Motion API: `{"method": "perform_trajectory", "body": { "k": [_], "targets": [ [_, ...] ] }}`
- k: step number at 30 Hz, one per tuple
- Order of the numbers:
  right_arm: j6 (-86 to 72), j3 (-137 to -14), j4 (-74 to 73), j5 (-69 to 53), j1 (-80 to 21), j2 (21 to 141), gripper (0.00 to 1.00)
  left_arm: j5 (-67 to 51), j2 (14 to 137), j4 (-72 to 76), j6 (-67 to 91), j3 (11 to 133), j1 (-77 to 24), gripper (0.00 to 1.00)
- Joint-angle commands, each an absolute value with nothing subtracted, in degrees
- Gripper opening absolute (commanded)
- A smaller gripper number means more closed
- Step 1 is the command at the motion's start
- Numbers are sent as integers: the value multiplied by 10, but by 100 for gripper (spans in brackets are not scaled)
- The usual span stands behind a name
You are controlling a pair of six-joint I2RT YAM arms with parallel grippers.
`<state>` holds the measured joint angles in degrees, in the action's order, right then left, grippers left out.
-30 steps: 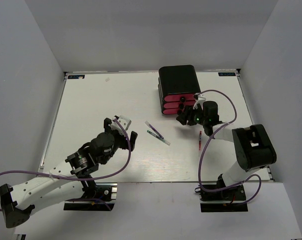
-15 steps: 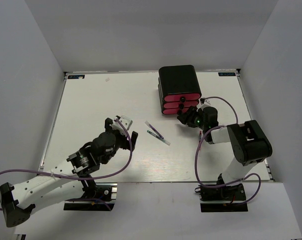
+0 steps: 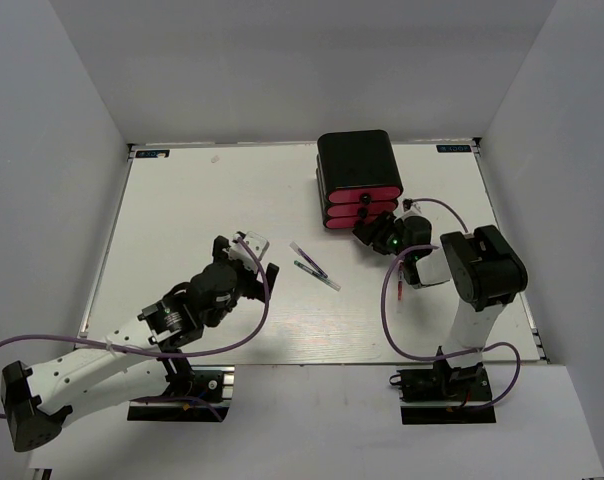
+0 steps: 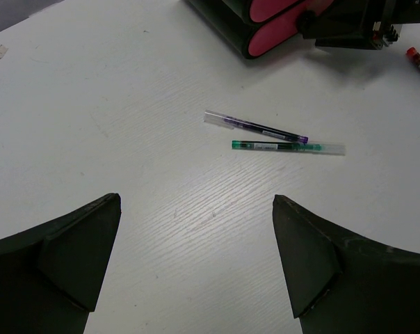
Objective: Sort the stationery into containers
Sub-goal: Open the drawer
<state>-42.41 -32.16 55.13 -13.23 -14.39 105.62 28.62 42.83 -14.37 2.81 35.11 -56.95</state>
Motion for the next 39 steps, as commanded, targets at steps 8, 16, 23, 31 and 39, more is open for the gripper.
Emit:
{"method": "perform_trajectory", "body": {
  "k": [8,16,23,31,39],
  "targets": [
    [-512,-315,727,-125,-128,1102,54,292,435,-128,19,348,-569,100],
    [-530,-334,740,-127,-120,1127,52,292,440,-128,19,348,-569,100],
    [-538,-351,746,-145,-115,1151,47,287,440,-128,19,343,-569,100],
    [-541,-362,759,-180,-111,1172,25,287,440,-128,19,343,-569,100],
    [-513,-286,740,-221,-96,1106,23,287,435,-128,19,343,-569,100]
  ]
}}
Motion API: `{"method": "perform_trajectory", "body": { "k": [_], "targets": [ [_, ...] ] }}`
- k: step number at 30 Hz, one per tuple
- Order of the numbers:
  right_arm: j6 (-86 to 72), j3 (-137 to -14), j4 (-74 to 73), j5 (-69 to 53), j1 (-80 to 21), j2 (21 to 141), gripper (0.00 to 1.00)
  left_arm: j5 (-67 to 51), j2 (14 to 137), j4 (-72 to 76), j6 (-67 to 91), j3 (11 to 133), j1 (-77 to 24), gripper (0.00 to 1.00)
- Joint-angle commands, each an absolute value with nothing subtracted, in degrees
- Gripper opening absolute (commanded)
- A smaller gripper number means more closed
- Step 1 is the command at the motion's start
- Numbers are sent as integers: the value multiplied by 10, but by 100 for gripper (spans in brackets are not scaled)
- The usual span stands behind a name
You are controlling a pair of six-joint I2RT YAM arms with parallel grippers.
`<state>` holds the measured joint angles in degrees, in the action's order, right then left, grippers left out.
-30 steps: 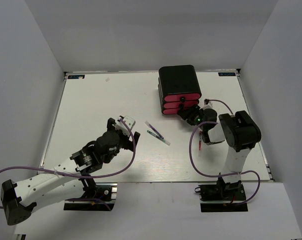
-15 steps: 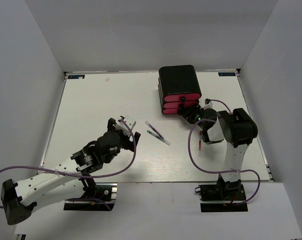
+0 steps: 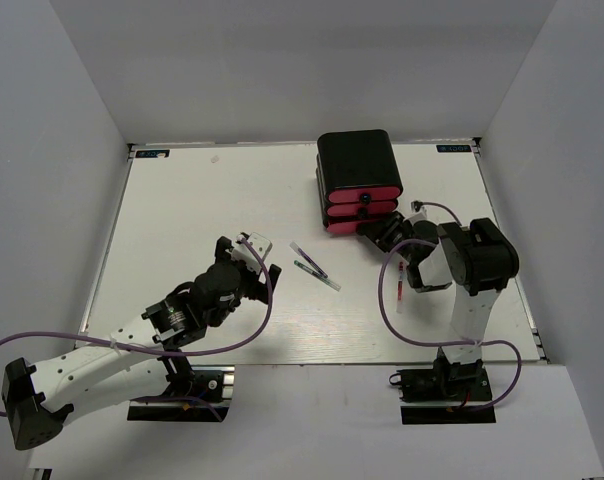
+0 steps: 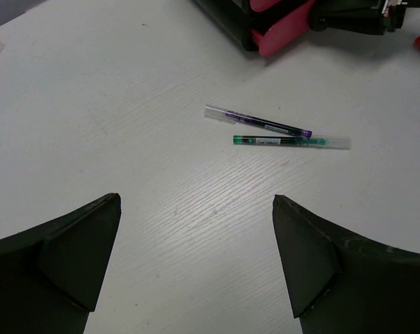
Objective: Sort the stationery into containers
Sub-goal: Open the drawer, then grab a piece of stationery with the left arm
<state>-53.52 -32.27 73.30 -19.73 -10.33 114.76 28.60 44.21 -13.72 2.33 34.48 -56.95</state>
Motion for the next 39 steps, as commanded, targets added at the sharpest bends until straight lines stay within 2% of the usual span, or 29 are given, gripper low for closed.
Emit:
{"method": "perform_trajectory", "body": {
  "k": [1,4,7,8,9,10,11,14,20,24,27,28,29,31,32,33,36,39],
  "targets": [
    [-507,-278,738,-231,-89,1098,23,287,435,-128,19,343,-569,100],
    [-487,-225,712,-250,-83,1056,23,281,430,-128,19,343,-569,100],
    [-470,-200,693,-254,-78,1022,32,281,418,-128,19,343,-569,100],
    [-468,-198,686,-256,-76,1013,38,281,418,-123,19,343,-569,100],
    [-464,-197,686,-256,-75,1011,46,276,418,-123,19,343,-569,100],
    [-463,-203,686,-262,-75,1012,81,276,418,-123,19,343,-569,100],
    [-465,-204,689,-268,-70,1012,90,276,418,-123,19,343,-569,100],
    [-468,-203,688,-278,-69,1001,90,270,430,-123,19,343,-569,100],
    [-414,-197,582,-338,-50,938,90,249,453,-113,38,343,-569,100],
    [-333,-246,391,-399,-38,902,90,228,472,-83,79,343,-569,97],
    [-280,-273,288,-449,-30,890,90,221,496,-72,128,343,-569,79],
    [-269,-279,231,-468,-27,879,90,215,503,-54,139,335,-569,69],
    [-223,-291,213,-475,-26,873,90,221,509,-45,169,335,-569,44],
    [-191,-309,177,-496,-27,853,90,228,541,-34,203,329,-569,22],
    [-134,-323,125,-504,-26,838,90,229,555,-34,236,334,-569,4],
    [-109,-339,107,-511,-26,820,90,235,571,-39,260,339,-569,0],
    [31,-365,20,-503,-27,762,90,235,632,-52,339,383,-569,0],
    [105,-354,34,-449,-25,683,90,229,695,-70,422,425,-569,1]
  ]
}}
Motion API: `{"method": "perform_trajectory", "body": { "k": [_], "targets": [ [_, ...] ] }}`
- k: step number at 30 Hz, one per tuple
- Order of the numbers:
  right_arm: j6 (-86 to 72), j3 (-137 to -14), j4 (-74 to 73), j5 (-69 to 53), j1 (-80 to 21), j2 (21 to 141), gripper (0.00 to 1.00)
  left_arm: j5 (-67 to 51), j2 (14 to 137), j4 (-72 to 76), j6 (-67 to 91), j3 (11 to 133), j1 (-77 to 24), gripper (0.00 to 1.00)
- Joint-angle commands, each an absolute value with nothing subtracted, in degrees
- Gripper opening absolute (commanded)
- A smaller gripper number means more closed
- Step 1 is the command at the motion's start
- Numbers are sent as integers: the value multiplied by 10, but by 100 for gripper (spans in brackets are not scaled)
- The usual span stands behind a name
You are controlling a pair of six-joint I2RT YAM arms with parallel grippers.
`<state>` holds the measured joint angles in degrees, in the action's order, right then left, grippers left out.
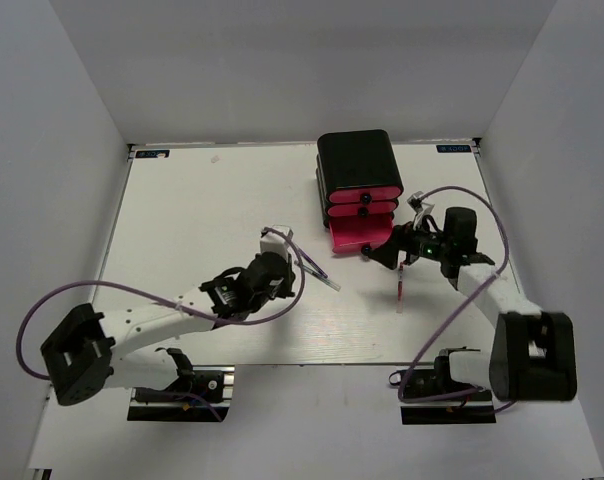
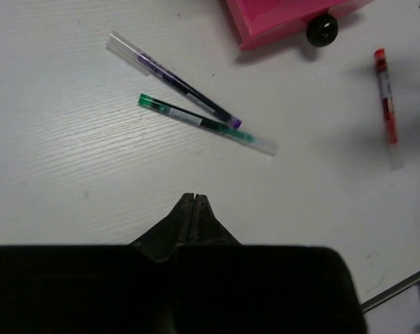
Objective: Sort the stationery into containers
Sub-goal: Grab a piece of stationery with the left arm
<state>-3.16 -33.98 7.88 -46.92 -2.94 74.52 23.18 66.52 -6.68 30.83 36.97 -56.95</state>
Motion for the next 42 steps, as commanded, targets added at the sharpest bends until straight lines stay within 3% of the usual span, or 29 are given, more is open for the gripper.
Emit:
{"method": "perform_trajectory", "body": {
  "k": [1,3,4,5,6,7,8,9,13,15,16,19,31,38,42],
  "targets": [
    [85,-339,53,-366,-25,667,90,229,710,-76,444,436,-569,6],
    [8,-318,99,-278,-25,612,90,229,757,-87,506,466,-563,22],
    [8,-310,109,-250,-25,606,85,229,772,-97,531,477,-562,31],
    [19,-313,97,-255,-23,599,72,229,787,-115,553,489,-556,37],
    [52,-327,86,-266,-25,599,57,235,802,-133,609,516,-556,51],
    [52,-336,77,-293,-24,600,21,236,833,-153,638,531,-551,58],
    [48,-340,59,-294,-24,599,6,241,849,-201,670,563,-544,64],
    [36,-343,58,-299,-23,592,0,241,864,-223,728,578,-544,68],
    [30,-341,60,-287,-23,576,0,202,939,-305,829,641,-524,68],
    [25,-338,62,-280,-20,569,0,185,980,-355,859,674,-510,58],
    [22,-338,62,-279,-18,565,0,178,990,-372,895,683,-510,42],
    [15,-334,66,-278,-13,553,0,165,1004,-360,918,681,-497,31],
    [4,-317,86,-277,26,512,0,146,1067,-377,936,722,-475,45],
    [-10,-315,83,-294,50,506,0,140,1122,-431,931,772,-463,45],
    [-15,-314,83,-302,67,498,0,134,1155,-493,931,827,-463,40]
  ]
}}
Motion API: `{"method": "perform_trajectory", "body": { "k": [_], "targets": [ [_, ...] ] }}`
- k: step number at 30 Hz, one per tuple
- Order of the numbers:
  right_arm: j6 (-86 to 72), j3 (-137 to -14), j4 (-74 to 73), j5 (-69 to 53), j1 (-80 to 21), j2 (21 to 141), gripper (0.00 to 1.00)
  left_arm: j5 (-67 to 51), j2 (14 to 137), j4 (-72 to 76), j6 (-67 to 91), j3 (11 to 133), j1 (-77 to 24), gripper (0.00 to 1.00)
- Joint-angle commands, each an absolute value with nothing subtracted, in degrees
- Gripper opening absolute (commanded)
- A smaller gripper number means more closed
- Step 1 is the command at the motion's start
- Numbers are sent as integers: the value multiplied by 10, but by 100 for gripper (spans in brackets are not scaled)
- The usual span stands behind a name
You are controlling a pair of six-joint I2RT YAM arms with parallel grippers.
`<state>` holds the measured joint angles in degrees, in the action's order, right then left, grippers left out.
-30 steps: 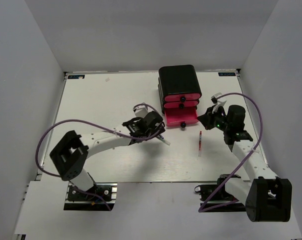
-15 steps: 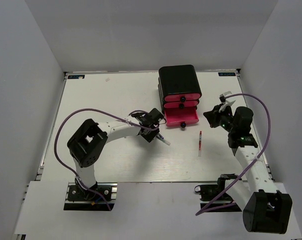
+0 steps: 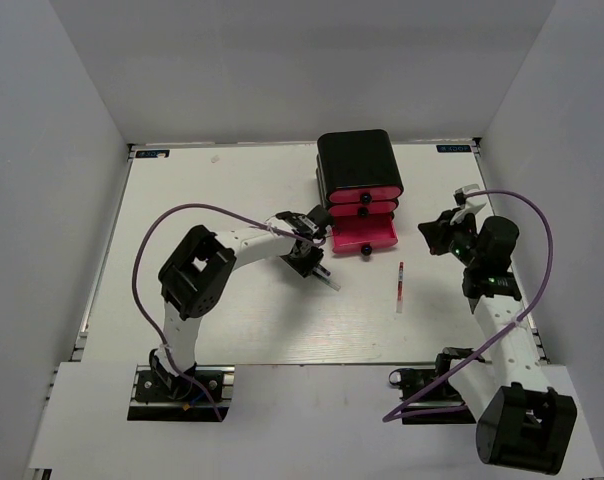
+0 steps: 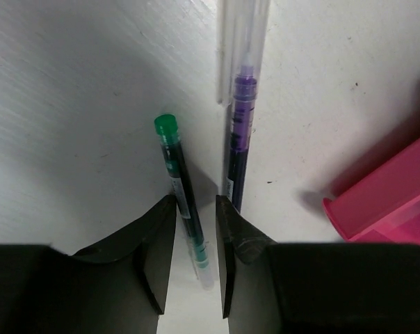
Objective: Sort the stationery into containers
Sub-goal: Grab a piece of stationery with the left arm
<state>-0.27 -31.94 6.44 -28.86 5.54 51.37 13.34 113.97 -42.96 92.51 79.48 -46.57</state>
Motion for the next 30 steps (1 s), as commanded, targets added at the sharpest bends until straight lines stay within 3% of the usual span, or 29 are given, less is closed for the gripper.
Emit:
{"method": "perform_trajectory", "body": {
  "k": [1,8,15,17,20,22,25,28,30],
  "targets": [
    [-15,-312,83,-307,69,495,0,134,1160,-504,926,833,-463,40],
    [-29,-309,86,-321,98,489,0,134,1181,-582,896,853,-458,29],
    [-36,-304,89,-349,125,480,0,137,1167,-589,848,823,-458,26],
    [-30,-303,85,-377,128,480,8,137,1151,-571,821,810,-458,25],
    [-10,-301,79,-415,137,477,30,149,1104,-524,761,810,-458,21],
    [-10,-299,80,-429,140,475,32,156,1078,-478,725,810,-470,17],
    [-11,-296,83,-430,141,478,34,149,1013,-370,580,780,-470,2],
    [-10,-296,83,-432,146,479,35,115,952,-254,449,745,-470,0],
    [-10,-296,84,-436,149,476,36,49,937,-208,281,744,-470,0]
  ]
}}
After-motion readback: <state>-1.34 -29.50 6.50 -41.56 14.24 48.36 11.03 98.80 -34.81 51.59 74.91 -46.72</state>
